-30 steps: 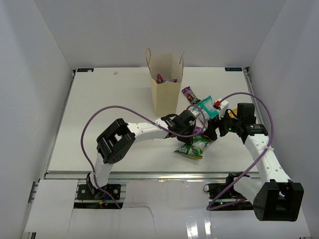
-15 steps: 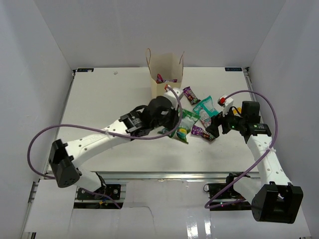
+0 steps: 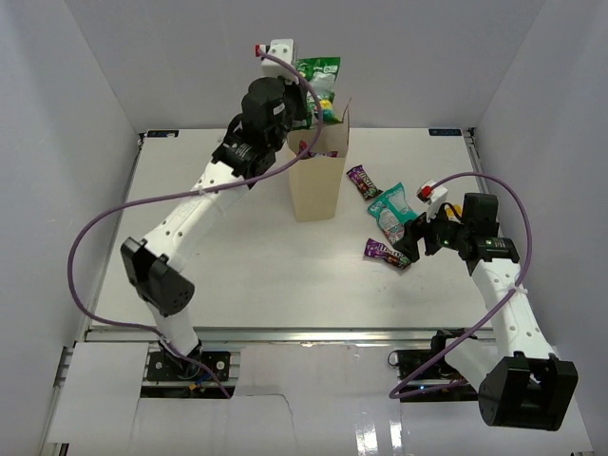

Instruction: Place the snacks into the paper bag

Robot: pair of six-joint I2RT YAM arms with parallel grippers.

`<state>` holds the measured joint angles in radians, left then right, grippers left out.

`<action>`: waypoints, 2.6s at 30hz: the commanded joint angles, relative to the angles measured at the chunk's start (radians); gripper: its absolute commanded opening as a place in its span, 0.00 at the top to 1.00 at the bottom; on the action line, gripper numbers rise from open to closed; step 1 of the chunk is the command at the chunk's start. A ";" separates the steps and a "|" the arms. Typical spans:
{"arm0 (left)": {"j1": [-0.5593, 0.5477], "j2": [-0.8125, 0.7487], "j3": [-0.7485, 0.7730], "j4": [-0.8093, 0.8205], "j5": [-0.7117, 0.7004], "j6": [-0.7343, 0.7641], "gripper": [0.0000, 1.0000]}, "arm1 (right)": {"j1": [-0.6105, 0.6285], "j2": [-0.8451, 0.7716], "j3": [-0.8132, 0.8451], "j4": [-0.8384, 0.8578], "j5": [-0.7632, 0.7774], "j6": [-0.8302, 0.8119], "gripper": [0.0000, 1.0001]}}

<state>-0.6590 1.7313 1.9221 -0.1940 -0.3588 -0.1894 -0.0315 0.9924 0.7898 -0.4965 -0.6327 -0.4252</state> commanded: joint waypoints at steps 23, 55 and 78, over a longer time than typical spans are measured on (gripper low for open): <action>0.048 0.012 0.071 -0.009 0.185 -0.032 0.08 | 0.094 0.094 -0.035 -0.031 0.044 -0.097 0.10; 0.056 -1.126 -1.331 -0.119 0.201 -0.544 0.02 | 0.288 0.198 0.293 -0.129 -0.083 -0.404 0.92; 0.056 -1.170 -1.397 -0.097 0.274 -0.591 0.02 | 0.571 0.821 1.168 0.412 0.557 0.292 0.92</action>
<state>-0.6052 0.5701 0.5316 -0.2802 -0.0883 -0.7727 0.5091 1.8572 1.9331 -0.1909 -0.1581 -0.1730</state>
